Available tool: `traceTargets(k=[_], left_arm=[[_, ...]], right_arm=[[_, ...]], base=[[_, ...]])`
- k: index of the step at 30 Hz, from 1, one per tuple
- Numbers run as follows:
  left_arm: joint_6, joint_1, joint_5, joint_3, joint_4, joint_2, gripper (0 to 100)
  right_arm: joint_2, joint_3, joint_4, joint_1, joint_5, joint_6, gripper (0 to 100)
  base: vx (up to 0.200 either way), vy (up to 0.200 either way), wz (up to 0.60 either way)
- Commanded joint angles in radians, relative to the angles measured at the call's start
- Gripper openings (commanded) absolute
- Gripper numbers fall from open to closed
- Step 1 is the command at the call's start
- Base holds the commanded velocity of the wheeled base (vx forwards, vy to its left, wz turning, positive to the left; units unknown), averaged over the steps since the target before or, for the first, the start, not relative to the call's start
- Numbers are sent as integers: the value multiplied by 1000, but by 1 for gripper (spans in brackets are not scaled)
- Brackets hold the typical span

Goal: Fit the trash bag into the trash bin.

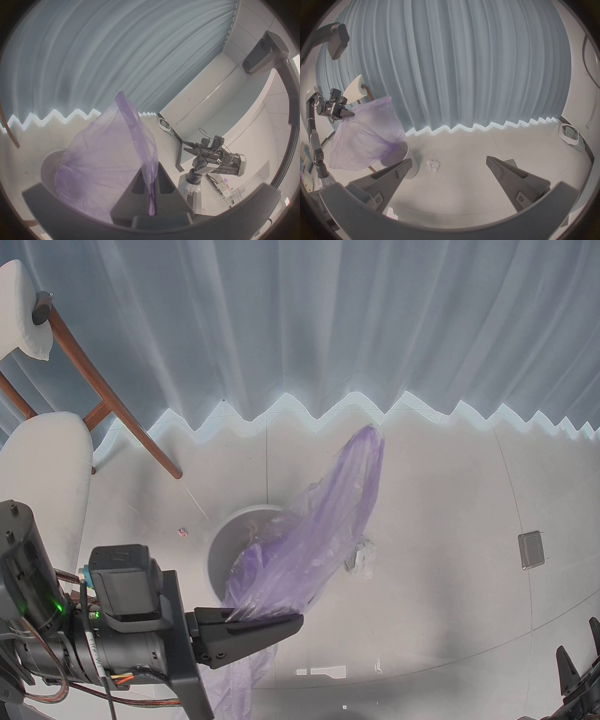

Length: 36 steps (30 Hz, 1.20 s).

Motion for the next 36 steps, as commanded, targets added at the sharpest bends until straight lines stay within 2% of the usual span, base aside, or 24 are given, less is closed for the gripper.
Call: traceTargets(k=[1,3,7,9,10,16,21,23,25,26,29,31,32,34,36], left_arm=[[-1,-23,0,-7,-12,39,0],[-2,-23,3,-13,-21,51,0],[-2,36,20,-7,-10,56,0],[-2,41,20,-7,-9,56,0],[-1,108,25,-8,-9,57,0],[2,190,25,-11,-9,54,0],[85,273,23,-7,-9,53,0],[127,329,25,-7,-12,50,0],[137,348,25,-7,-9,48,0],[159,392,26,-10,-10,50,0],[183,443,28,-22,-12,57,0],[191,452,37,-31,-13,60,0],[194,467,69,-51,-10,71,0],[196,520,126,-65,-21,85,0],[196,561,132,-76,-21,94,0]], right_arm=[[-17,18,-1,0,0,0,100],[-17,18,-1,0,0,0,100],[-17,18,-1,0,0,0,100],[-17,18,-1,0,0,0,100],[-17,18,-1,0,0,2,100],[-17,18,1,0,0,2,100],[-17,18,-1,0,0,2,100],[-17,18,1,0,0,2,100],[-17,18,-1,0,0,2,100],[-17,18,-1,0,0,2,100],[-17,18,1,0,0,2,100],[-17,18,1,0,0,0,100],[-17,18,2,0,0,-2,100],[-17,18,2,0,2,-9,100],[-17,18,4,0,3,-23,100]], base=[[0,0,0],[0,0,0],[0,0,0],[0,0,0],[0,0,0],[0,0,0],[0,0,0],[0,0,0],[0,0,0],[0,0,0],[0,0,0],[0,0,0],[0,0,0],[0,0,0],[0,0,0]])
